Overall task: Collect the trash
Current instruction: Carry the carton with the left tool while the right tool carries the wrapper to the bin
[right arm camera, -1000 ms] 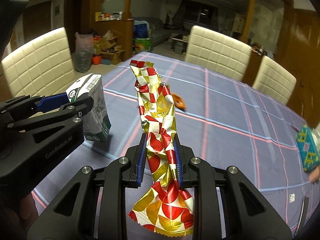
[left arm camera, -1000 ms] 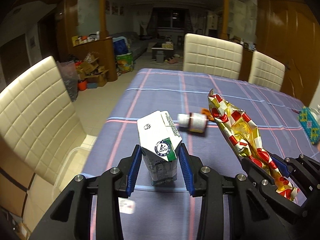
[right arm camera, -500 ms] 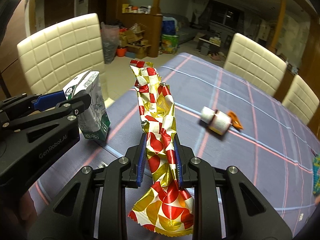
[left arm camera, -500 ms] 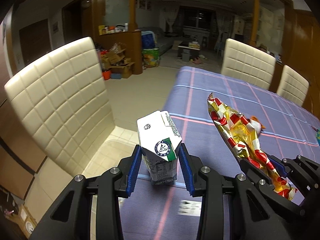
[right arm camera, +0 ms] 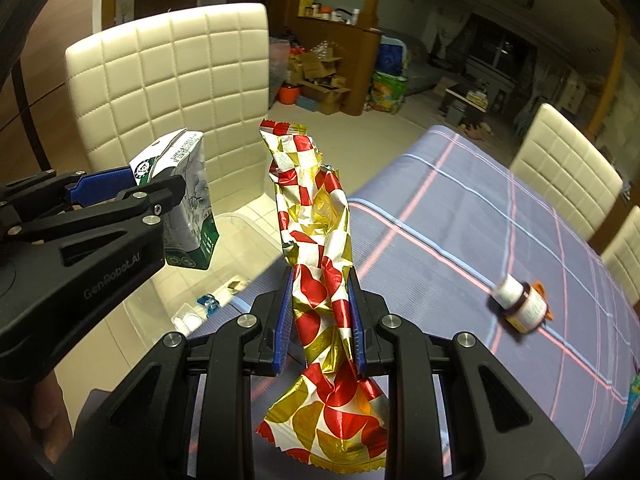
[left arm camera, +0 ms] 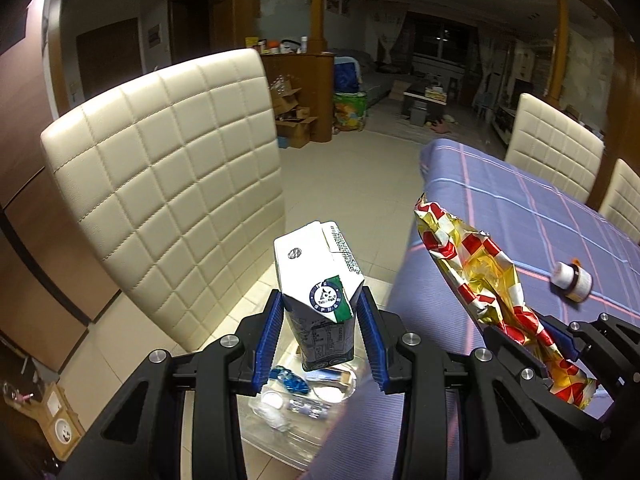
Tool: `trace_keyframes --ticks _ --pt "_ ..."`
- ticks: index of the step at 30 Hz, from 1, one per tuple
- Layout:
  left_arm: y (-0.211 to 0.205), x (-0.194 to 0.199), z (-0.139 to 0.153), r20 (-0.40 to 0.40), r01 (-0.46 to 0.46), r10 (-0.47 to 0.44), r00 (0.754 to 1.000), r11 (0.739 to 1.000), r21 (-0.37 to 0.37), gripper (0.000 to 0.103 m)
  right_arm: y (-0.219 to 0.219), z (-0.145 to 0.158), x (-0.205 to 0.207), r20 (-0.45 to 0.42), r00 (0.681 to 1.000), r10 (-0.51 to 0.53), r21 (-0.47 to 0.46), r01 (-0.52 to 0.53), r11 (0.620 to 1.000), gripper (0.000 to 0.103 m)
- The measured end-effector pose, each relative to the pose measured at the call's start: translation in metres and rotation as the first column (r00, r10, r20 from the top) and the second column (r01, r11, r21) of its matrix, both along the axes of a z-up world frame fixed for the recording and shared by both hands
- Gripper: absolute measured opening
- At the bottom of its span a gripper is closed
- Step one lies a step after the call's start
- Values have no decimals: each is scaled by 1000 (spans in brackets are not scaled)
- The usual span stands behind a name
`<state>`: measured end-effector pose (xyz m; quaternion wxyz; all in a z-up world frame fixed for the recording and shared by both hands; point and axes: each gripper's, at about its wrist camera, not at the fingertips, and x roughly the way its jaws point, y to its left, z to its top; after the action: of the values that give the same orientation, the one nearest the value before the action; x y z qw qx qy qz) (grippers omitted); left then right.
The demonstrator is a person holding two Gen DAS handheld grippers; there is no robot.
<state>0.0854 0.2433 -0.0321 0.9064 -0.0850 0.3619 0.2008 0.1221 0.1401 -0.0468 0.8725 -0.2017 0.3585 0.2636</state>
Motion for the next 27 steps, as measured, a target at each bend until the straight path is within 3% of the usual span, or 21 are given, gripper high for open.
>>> trace_keyframes --ticks 18,20,22,27 --pt "50 23 -29 -59 -72 70 996 997 -22 39 56 -8 30 0 999 54 -21 -54 998 28" --pt "54 26 -33 -74 -82 80 994 996 -22 48 58 -8 34 -4 999 48 -19 -48 999 28" --pt "57 28 -35 -70 -95 94 993 995 -11 80 61 -9 37 -5 999 44 -22 -44 999 31" --pt "64 28 -37 -60 -109 108 992 994 -11 82 61 -12 41 -3 999 38 -23 -38 999 33"
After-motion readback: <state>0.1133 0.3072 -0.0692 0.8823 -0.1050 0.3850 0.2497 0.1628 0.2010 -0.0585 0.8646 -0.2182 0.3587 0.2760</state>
